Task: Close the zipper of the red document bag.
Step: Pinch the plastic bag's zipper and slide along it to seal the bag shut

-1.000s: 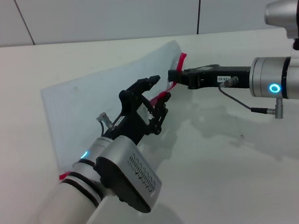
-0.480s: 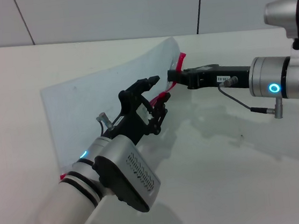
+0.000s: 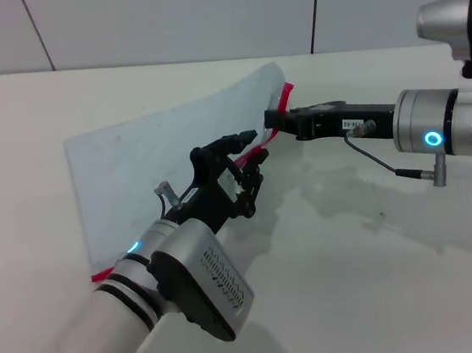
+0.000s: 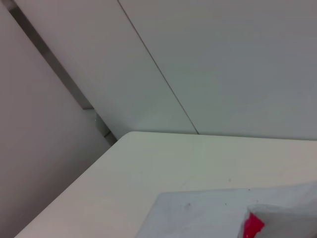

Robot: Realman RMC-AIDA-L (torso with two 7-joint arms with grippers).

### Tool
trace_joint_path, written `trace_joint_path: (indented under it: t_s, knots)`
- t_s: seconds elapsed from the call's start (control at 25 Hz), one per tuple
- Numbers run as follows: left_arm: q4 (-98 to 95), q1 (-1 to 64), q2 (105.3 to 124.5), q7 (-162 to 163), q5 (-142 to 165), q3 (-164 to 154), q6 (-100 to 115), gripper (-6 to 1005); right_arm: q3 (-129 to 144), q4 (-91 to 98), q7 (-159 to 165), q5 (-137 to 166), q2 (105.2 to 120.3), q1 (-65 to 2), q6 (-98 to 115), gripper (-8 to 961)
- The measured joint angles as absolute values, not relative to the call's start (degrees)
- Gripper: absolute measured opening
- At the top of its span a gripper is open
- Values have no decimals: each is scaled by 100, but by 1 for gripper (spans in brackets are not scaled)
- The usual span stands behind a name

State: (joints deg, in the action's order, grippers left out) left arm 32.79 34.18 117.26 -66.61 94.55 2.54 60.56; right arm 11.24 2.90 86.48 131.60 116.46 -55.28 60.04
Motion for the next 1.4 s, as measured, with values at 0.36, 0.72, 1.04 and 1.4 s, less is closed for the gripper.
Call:
trace_joint_path:
  t_s: [0.36,0.72,1.04,1.4]
  knots:
    - [3278,3419,11724,-6662,9445,255,6054,227,1130,290,8648,13156,11645,-5528,6005,41]
    - [3270,3419,11724,-6662,9415,255,6043,166,1134,281,8648,13172,11645,-5528,6012,42]
    - [3270,3427,11724,-6662,9412,269,5975,121,1134,281,8648,13189,11645,-5528,6013,43]
    - [3269,3428,11725,-6662,9412,257,5895,79,1089,312,8583,13167,11645,-5490,5999,44]
